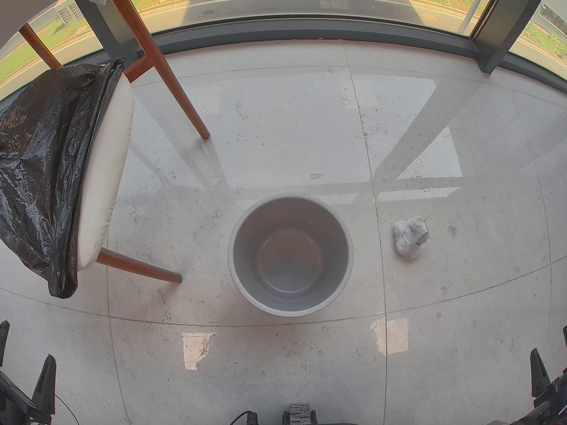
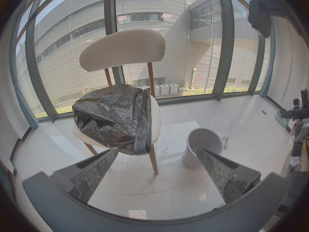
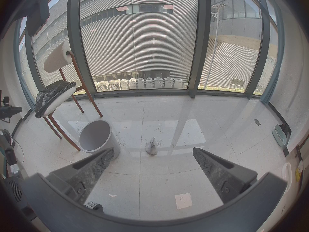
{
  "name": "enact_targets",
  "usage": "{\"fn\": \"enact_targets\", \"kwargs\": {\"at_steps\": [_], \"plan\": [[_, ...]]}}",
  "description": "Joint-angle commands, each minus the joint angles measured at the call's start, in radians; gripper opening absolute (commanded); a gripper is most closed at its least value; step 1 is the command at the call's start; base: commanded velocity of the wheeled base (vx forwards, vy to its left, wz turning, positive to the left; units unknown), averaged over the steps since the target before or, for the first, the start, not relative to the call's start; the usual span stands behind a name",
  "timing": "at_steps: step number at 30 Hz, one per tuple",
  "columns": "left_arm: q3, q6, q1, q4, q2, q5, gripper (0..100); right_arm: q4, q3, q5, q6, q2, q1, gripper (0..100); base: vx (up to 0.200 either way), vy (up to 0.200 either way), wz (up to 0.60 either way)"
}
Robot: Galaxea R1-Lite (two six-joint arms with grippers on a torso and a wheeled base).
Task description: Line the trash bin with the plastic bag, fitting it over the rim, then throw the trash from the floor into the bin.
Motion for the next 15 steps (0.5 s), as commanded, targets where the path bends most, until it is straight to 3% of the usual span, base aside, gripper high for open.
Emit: {"fn": "enact_targets", "kwargs": {"at_steps": [1,15], "plan": [[-0.117,-0.037,-0.021,-0.014,0.193,-0.002,100,0.000,0.018,0.000,0.001,-0.015,0.001,100,0.000,0.000,0.00],[-0.373,-0.063,-0.075,-0.150,0.665,-0.017,100,0.000,0.018,0.000,0.004,-0.016,0.001,100,0.000,0.000,0.00]]}}
